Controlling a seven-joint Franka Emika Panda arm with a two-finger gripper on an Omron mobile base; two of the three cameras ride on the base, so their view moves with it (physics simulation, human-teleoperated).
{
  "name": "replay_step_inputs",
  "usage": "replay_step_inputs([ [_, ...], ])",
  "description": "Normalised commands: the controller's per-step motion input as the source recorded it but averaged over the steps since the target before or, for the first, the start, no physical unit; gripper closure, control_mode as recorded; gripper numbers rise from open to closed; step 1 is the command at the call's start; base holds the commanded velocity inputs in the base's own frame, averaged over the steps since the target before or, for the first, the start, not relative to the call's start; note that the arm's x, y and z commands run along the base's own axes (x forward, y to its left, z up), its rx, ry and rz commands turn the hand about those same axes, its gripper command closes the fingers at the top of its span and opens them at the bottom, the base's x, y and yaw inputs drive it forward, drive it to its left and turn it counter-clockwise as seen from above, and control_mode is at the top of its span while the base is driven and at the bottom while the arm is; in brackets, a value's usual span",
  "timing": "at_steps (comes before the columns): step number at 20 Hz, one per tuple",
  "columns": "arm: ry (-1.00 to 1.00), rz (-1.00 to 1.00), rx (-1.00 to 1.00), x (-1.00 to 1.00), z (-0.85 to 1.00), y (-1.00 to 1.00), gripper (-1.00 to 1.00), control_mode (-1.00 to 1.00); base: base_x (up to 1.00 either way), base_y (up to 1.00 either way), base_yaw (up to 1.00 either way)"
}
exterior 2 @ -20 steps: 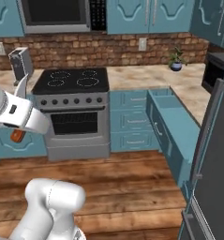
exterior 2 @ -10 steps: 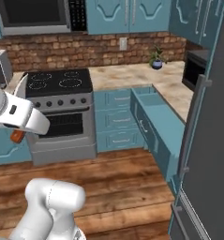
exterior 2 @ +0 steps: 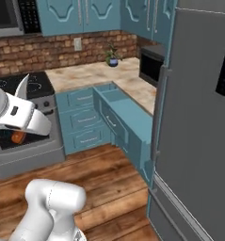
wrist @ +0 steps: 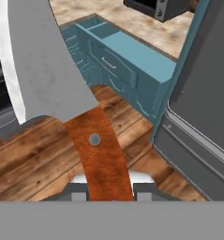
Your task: Pick up the metallic utensils from the counter and place them in the open drawer. Make sure not to pick up any wooden utensils.
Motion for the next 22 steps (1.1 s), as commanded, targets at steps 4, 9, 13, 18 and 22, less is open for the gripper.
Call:
replay_step_inputs([
  [4,0.00,0.00,0.00,0.00,0.00,0.00,1.00,1.00,0.71,0.05,-0.02],
  [9,0.00,0.00,0.00,0.00,0.00,0.00,1.00,1.00,0.72,0.00,0.00],
  [13,0.00,0.00,0.00,0.00,0.00,0.00,1.00,1.00,0.65,0.00,0.00],
  [18,0.00,0.00,0.00,0.00,0.00,0.00,1.00,1.00,0.29,0.03,-0.08],
  [22,0.00,0.00,0.00,0.00,0.00,0.00,1.00,1.00,0.05,0.03,-0.14],
])
